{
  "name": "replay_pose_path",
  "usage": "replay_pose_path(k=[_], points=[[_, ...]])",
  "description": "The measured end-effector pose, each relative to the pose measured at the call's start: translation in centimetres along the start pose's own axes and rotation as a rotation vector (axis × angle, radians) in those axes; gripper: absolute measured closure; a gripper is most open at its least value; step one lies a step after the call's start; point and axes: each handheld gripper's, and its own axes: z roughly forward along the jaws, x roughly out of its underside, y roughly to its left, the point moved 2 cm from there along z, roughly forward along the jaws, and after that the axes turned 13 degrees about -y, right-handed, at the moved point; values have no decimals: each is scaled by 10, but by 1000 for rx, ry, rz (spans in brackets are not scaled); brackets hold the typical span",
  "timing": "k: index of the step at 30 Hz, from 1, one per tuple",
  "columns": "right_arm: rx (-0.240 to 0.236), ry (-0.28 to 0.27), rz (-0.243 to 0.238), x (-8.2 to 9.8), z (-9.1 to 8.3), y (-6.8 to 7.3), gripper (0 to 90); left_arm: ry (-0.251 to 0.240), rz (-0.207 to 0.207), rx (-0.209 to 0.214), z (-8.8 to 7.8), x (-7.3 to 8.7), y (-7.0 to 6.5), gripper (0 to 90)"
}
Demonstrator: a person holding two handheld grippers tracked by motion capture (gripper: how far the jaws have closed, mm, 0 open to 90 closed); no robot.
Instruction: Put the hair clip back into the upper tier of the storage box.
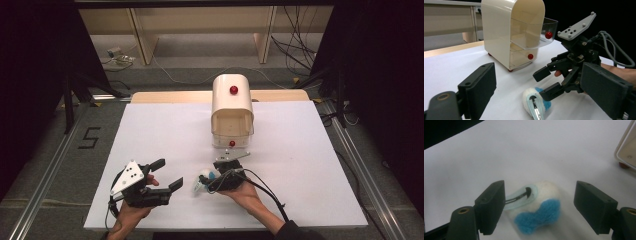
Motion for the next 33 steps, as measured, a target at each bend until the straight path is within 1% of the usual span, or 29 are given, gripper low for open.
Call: replay_pose_path(k=[3,7,8,9,10,12,13,14,16,17,20,23,24,25,27,29,30,31,32,33], points=[[9,16,8,1,5,1,280,-1,0,3,0,0,0,129],[21,33,-1,4,11,1,312,-2,1,3,0,0,-1,129],[21,34,4,5,12,1,321,-4,1,2,0,0,-1,129],[18,42,30,6,14,0,339,-4,1,2,0,0,0,129],[18,42,30,6,14,0,339,-3,1,2,0,0,0,129],[17,51,48,8,16,0,365,-3,0,2,0,0,0,129],[22,56,41,9,17,0,371,-4,0,3,0,0,0,129],[17,56,33,10,18,0,374,-3,2,5,0,0,-1,129],[10,59,49,11,20,2,390,-3,3,4,0,0,-1,129],[9,57,37,11,20,2,391,-2,4,3,0,0,-1,129],[14,62,36,12,21,6,419,2,10,6,0,0,-1,129],[25,47,22,11,21,8,460,3,14,8,0,0,-1,129],[27,46,22,11,21,8,502,3,12,7,0,0,-1,129],[26,23,26,10,19,9,536,2,11,7,0,0,-1,129],[22,9,42,7,17,10,596,2,11,7,0,0,-1,129],[19,-1,33,6,16,12,648,-1,8,5,0,0,-1,129],[11,-14,39,5,15,12,672,-2,6,5,0,0,-1,129],[4,-15,54,3,14,13,694,-2,6,4,0,0,-1,130],[6,-16,49,2,13,13,704,-3,5,3,0,0,-1,130],[1,-17,33,2,13,14,717,-3,6,5,0,0,-1,131]])
